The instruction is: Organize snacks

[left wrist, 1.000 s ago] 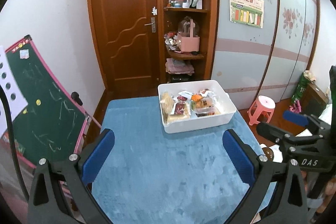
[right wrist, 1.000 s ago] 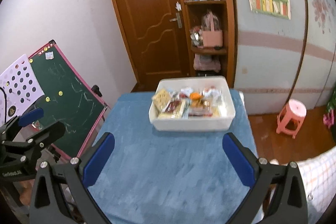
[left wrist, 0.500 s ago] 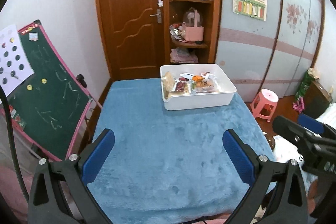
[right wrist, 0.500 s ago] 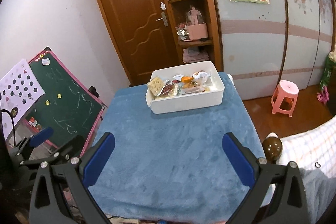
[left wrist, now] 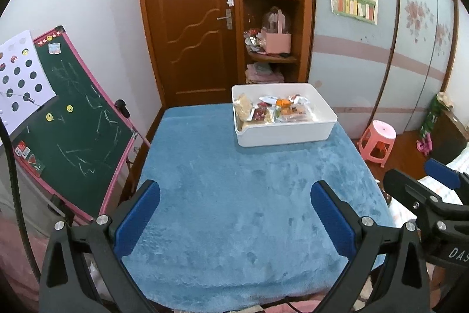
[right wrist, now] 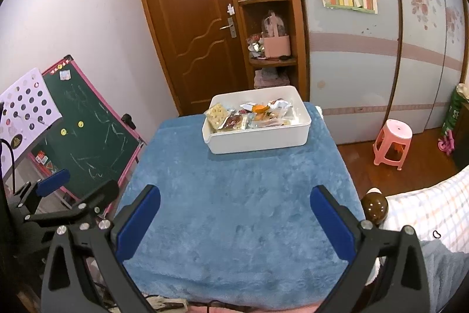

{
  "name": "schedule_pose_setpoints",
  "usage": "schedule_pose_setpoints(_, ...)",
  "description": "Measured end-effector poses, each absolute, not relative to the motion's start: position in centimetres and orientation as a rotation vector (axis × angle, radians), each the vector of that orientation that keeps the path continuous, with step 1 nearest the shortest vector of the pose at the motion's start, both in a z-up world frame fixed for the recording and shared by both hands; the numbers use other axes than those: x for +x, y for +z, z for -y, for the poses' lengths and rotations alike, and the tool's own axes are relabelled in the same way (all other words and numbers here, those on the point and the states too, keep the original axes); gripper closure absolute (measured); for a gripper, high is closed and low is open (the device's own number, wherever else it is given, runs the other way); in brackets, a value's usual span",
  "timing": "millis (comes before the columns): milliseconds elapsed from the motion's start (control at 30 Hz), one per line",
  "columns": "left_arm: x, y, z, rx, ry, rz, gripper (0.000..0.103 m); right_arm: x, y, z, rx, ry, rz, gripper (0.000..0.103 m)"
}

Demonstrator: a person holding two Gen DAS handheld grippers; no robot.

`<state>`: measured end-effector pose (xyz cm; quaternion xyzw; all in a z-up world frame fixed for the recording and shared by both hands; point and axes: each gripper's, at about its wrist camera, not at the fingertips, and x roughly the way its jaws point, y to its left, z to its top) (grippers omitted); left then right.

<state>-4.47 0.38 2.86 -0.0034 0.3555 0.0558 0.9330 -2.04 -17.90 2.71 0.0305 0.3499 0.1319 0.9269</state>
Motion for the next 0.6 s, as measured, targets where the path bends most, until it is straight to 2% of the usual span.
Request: schedule_pose_setpoints(600, -2.8, 1.0, -1.1, -0.055, 0.123, -0.816, 0.001, -0.8, 2.0, 17.2, 0.042, 0.294, -0.759, 0.0)
